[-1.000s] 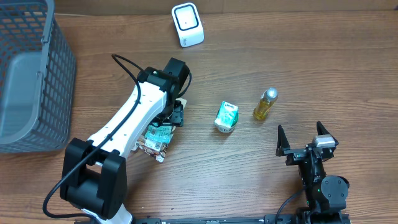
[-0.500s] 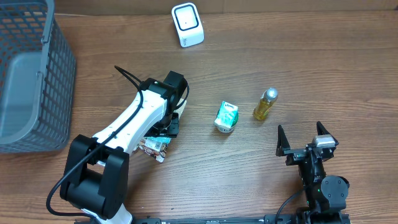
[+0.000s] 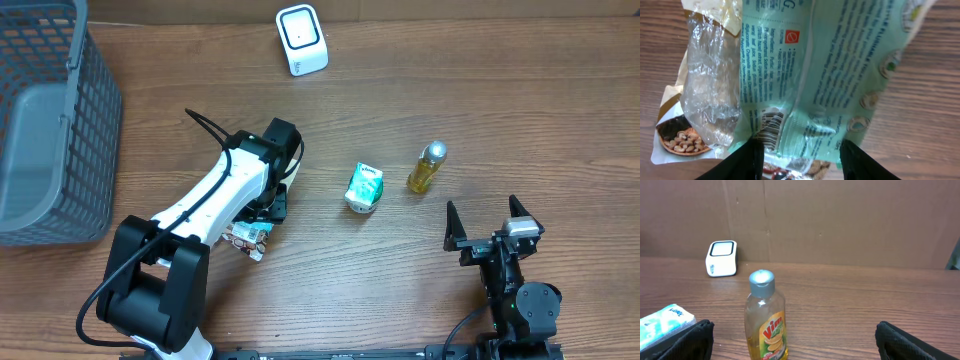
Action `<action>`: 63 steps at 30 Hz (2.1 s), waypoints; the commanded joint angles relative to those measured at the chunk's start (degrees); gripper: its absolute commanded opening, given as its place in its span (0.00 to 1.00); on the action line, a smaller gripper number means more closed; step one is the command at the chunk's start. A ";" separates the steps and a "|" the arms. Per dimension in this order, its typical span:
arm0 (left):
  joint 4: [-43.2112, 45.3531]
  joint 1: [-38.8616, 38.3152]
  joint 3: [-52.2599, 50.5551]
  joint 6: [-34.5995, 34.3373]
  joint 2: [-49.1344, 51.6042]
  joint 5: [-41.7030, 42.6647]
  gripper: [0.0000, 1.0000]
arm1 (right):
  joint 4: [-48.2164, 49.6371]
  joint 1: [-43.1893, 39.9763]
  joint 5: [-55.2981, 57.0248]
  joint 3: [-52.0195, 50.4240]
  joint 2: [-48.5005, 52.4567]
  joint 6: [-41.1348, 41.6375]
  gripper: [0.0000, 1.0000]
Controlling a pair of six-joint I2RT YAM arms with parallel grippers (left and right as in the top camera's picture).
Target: Scan the item barcode
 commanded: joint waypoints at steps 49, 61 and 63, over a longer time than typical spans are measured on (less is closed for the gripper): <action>-8.63 15.96 17.27 13.99 0.11 11.80 1.00 | 0.37 0.42 0.07 -0.61 -0.48 -0.07 1.00; -1.38 15.50 6.05 16.68 0.13 17.42 0.68 | 0.37 0.42 0.07 -0.61 -0.48 -0.07 1.00; 0.70 15.50 3.67 16.85 0.13 17.94 0.59 | 0.37 0.42 0.07 -0.61 -0.48 -0.07 1.00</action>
